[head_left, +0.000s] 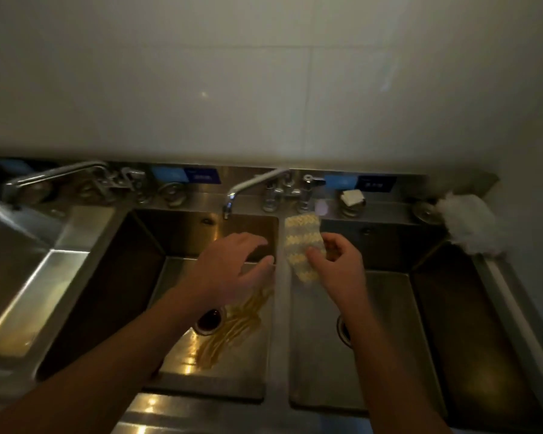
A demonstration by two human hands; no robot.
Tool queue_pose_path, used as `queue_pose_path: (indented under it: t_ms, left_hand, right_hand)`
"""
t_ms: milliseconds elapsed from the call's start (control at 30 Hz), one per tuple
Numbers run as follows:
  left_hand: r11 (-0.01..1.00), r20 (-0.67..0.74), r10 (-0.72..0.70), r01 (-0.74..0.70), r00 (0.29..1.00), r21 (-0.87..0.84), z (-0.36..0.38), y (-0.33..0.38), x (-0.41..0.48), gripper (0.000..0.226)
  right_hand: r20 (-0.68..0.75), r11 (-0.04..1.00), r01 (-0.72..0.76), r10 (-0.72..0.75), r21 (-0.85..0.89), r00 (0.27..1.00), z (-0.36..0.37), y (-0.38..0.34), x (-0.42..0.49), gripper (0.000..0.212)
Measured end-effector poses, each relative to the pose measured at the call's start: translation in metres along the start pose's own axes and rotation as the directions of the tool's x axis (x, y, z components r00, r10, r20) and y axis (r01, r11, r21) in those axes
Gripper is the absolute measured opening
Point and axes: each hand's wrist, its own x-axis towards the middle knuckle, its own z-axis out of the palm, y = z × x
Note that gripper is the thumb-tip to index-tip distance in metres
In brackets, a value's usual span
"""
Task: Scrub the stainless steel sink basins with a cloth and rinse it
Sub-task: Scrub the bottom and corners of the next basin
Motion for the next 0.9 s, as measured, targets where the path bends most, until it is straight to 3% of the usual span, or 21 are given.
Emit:
queue_pose_path:
  t_ms: [200, 500, 633, 900]
  left_hand:
    - [0.992, -0.047, -0.075, 0.079, 0.996, 0.1, -0.052, -0.066, -0.063, 0.059]
    - [0.986, -0.074, -0.16, 0.164, 0.984, 0.044, -0.111, -0.158, -0.161, 0.058]
    - [0.981, -0.072, -0.192, 0.195, 0.979, 0.026, -0.116, -0.184, -0.183, 0.051]
    - [0.961, -0.003, -0.277, 0.277, 0.961, -0.002, -0.094, -0.206, -0.172, 0.062]
  right_hand:
    - [0.061, 0.999, 0.029, -0.028, -0.022, 0.998, 0.093, -0.027, -0.038, 0.024]
    - [0.133, 0.997, 0.023, -0.014, -0.07, 0.991, 0.21, -0.04, -0.109, 0.032]
    - [0.141, 0.996, -0.004, 0.017, -0.092, 0.99, 0.233, -0.035, -0.124, 0.028]
    - [0.176, 0.991, -0.019, 0.043, -0.136, 0.983, 0.237, -0.018, -0.1, 0.034]
